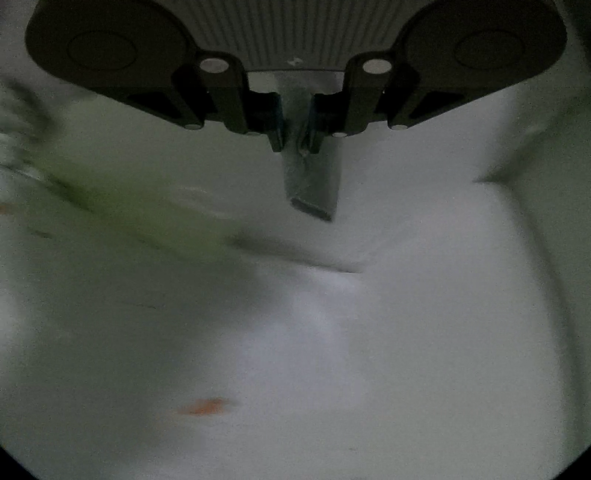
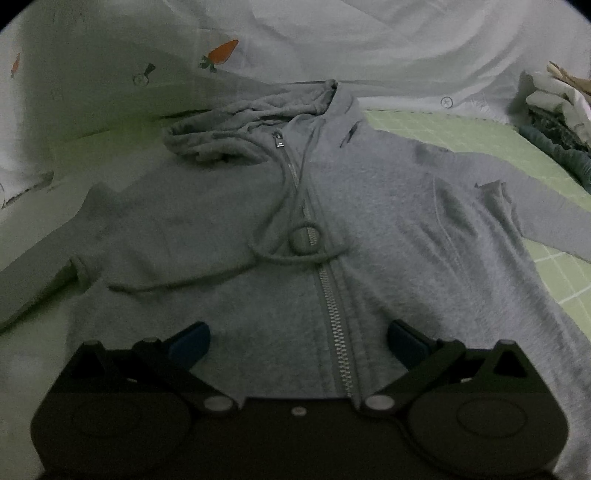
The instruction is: Fold clothes
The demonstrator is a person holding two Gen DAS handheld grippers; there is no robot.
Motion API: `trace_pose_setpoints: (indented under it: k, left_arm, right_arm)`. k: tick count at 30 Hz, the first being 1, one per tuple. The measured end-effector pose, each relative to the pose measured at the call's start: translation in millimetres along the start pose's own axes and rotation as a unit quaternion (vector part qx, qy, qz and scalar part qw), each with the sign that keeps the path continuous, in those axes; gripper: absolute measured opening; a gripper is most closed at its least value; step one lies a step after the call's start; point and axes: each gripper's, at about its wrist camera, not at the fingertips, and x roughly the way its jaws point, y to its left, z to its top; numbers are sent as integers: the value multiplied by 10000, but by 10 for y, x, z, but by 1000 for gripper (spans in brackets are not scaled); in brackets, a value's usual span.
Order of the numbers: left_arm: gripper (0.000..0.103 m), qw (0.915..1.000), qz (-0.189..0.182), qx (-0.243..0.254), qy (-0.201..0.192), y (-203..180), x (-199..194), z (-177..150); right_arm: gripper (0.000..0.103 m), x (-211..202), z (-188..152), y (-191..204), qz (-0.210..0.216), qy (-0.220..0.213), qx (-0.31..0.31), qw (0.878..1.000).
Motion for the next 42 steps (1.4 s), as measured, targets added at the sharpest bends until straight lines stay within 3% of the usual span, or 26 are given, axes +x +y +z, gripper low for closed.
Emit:
trace_pose_setpoints:
  k: [2, 4, 6, 7, 8, 10, 16, 20, 23, 26, 28, 32, 33, 37, 39, 42]
  left_arm:
    - [17, 9970, -708, 239, 195, -372, 32, -67]
    - [23, 9884, -1182, 621, 718, -721, 146, -212]
    - [38, 9806, -1416, 876, 1034, -924, 197, -353]
    - [51, 9776, -1471, 1003, 1120, -970, 198, -412]
    - [64, 9764, -1467, 1086, 1154, -977, 191, -457]
    - [76, 9784, -1320, 1101, 1152, -886, 186, -507]
    - [81, 9841, -626, 634, 1537, -436, 367, -610]
    - [81, 9770, -15, 658, 2030, -195, 526, -786]
    - [82, 9726, 68, 632, 2235, -115, 614, -882]
    - [90, 9724, 73, 428, 2294, -60, 659, -897]
    - [95, 9716, 73, 380, 2333, -38, 703, -895]
    - [102, 9701, 57, 281, 2408, 27, 754, -912]
    - [103, 9702, 67, 301, 2404, 23, 760, -926]
    - [103, 9715, 40, 322, 2348, 31, 745, -950]
    - [103, 9715, 43, 317, 2350, 25, 784, -935]
    - [103, 9702, 59, 311, 2401, 33, 782, -915]
  right_arm:
    - [103, -6, -3, -13, 7, -8, 17, 10000]
    - [103, -2, 0, -16, -25, -4, 12, 10000]
    - [103, -5, 5, -24, -41, 25, 8, 10000]
    - [103, -9, 7, -24, -57, 49, 6, 10000]
    - [103, -14, 10, -25, -78, 76, 3, 9999]
    - [103, -31, 26, -23, -162, 124, -4, 9998]
    - [103, -84, 261, 247, -207, -243, -482, 9983]
    - [103, 27, 484, 680, 421, -274, -964, 9941]
    - [103, 168, 596, 1109, 912, -183, -1294, 9872]
    - [103, 316, 626, 1527, 1280, -84, -1623, 9784]
    - [96, 436, 619, 1759, 1468, 75, -1779, 9730]
    - [61, 634, 570, 2022, 1623, 497, -1857, 9678]
    - [61, 641, 566, 2036, 1639, 526, -1821, 9681]
    - [44, 651, 589, 2001, 1762, 557, -1797, 9662]
    - [18, 653, 605, 1973, 1830, 563, -1798, 9649]
    - [6, 626, 630, 1908, 1966, 521, -1725, 9638]
